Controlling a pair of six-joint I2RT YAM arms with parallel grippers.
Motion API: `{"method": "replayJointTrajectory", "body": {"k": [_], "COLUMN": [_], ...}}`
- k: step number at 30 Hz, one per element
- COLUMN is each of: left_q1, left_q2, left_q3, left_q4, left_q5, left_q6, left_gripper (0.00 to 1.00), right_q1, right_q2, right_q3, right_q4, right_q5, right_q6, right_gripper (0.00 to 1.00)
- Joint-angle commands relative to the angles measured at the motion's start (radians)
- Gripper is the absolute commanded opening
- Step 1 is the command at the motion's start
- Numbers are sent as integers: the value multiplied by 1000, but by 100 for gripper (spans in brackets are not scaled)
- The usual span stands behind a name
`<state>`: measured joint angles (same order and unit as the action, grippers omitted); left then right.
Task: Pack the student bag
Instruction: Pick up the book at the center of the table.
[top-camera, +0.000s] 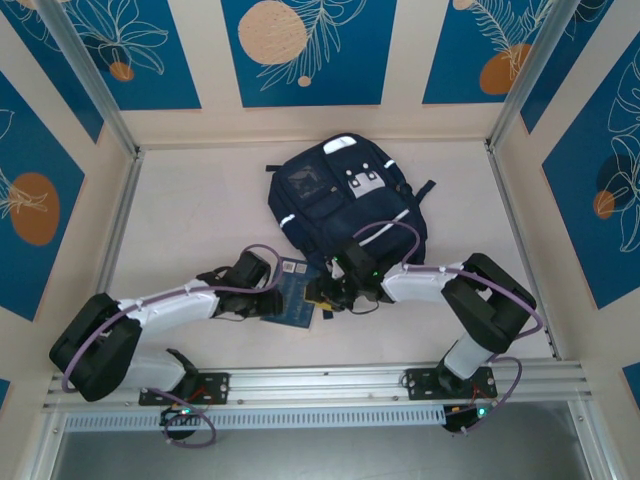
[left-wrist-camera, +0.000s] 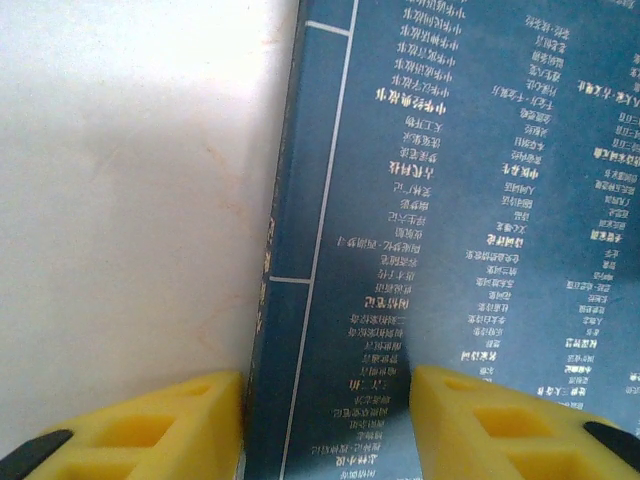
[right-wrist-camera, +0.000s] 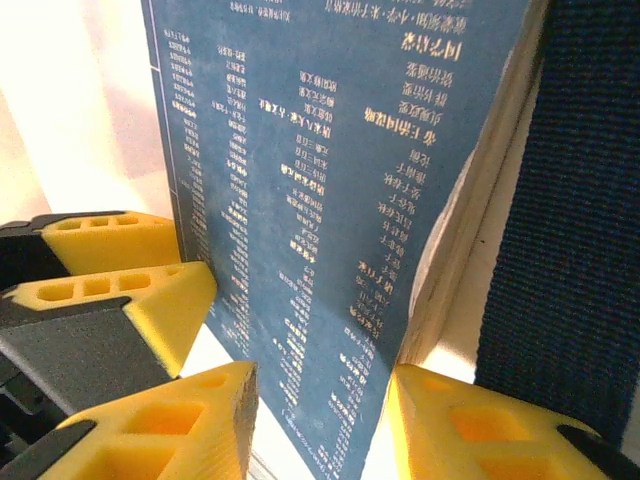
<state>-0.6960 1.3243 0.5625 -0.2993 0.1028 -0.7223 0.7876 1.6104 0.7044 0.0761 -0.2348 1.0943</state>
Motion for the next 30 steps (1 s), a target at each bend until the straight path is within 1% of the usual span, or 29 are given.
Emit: {"method": "replayJointTrajectory", "body": {"k": [1, 8, 12, 17, 20, 22, 24, 30], "left_q1": [-14, -14, -14, -13, -14, -13, -14, -14], "left_q2": [33, 7, 7, 18, 14, 6, 0, -8], "left_q3": [2, -1, 2, 0, -3, -4, -3, -4], "left_q4": [109, 85, 86, 128, 160, 155, 142, 128], "left_q5": [127, 103, 103, 162, 203, 203, 193, 182], "left_q6": [14, 27, 26, 22, 13, 16, 22, 36], "left_gripper": [47, 47, 47, 47, 47, 47, 47, 47], "right_q1": [-13, 6, 22, 33, 25, 13, 2, -4], "right_q2": [11, 15, 59, 126, 152, 148, 134, 54], "right_q3": [-8, 53, 84, 104, 84, 47, 19, -2], "right_q4": [16, -190, -233, -182, -76, 30, 91, 104], "right_q5": [-20, 108, 133, 95, 35, -6, -32, -46], "right_q6": [39, -56, -72, -52, -4, 51, 92, 107], "right_gripper": [40, 40, 43, 44, 43, 42, 41, 39]}}
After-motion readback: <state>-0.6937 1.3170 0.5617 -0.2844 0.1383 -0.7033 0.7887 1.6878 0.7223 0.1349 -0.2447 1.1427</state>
